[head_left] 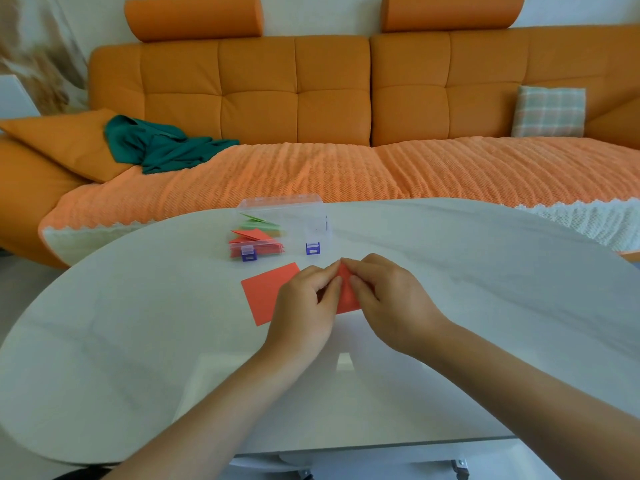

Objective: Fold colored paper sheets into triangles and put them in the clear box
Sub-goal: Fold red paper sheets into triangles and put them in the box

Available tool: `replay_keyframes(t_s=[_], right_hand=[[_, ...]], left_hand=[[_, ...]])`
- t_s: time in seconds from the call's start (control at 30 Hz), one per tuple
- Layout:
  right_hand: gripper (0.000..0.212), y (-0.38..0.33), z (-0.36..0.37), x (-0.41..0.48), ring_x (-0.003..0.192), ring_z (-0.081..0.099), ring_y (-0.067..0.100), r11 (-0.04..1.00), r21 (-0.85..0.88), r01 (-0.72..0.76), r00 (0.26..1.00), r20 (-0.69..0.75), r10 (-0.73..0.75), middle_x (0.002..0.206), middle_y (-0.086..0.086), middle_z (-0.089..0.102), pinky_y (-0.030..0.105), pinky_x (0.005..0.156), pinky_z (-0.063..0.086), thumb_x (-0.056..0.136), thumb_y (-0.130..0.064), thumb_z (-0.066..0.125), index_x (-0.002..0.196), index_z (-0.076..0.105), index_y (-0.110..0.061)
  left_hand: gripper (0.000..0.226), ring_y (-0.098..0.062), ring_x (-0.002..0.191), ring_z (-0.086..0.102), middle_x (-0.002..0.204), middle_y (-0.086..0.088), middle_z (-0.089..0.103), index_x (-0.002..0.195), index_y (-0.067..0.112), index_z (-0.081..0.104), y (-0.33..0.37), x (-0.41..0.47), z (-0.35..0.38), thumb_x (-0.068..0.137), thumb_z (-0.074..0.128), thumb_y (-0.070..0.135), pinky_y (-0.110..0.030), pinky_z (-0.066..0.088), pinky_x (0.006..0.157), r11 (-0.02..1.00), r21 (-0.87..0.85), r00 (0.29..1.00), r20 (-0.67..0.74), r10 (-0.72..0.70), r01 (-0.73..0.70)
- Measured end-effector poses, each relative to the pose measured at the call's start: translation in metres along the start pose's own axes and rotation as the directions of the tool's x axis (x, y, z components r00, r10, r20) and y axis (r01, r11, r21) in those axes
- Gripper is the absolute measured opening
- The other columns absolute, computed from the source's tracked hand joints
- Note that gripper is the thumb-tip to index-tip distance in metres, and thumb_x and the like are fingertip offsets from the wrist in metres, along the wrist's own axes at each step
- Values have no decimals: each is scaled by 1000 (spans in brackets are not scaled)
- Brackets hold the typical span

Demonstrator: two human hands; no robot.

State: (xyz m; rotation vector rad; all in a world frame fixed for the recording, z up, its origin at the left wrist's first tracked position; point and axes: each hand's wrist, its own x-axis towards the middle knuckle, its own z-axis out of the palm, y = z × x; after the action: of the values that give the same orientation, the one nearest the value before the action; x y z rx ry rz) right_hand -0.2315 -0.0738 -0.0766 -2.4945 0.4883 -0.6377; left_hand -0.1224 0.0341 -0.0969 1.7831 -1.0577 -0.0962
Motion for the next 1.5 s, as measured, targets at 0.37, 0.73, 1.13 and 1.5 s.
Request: replay_keyframes(t_s=[0.37,0.73,1.13,1.5], right_hand=[[16,7,-18,14,74,60,-1,949,115,-293,954,101,283,77,-16,67,16,60,41,93,-35,63,81,73,-30],[24,18,-11,17,80,69,19,926,-42,-374,885,282,370,82,1,74,35,74,57,93,-30,59,83,77,-16],[21,13,4,14,83,63,13,896,-366,-250,925,182,333,83,-11,70,29,79,46,91,-37,54,82,71,-28],[26,13,-9,9,90,61,15,891,-454,8,955,268,128,99,-10,67,33,87,44,97,-41,51,98,76,-40]], left_hand=[[28,-9,81,60,85,3,65,125,21,70,-2,1,2,99,59,17,-22,47,75,996,86,997,67,24,-30],[29,-9,107,54,108,8,57,125,22,68,-4,3,-12,97,59,25,-24,44,96,933,326,973,213,86,-154],[37,-6,105,50,111,12,61,122,31,69,-9,-7,-16,93,46,33,-25,43,95,887,308,842,519,145,-343],[52,-10,107,51,116,9,62,124,28,68,-7,-13,-20,86,34,39,-30,46,93,826,371,817,551,172,-424]])
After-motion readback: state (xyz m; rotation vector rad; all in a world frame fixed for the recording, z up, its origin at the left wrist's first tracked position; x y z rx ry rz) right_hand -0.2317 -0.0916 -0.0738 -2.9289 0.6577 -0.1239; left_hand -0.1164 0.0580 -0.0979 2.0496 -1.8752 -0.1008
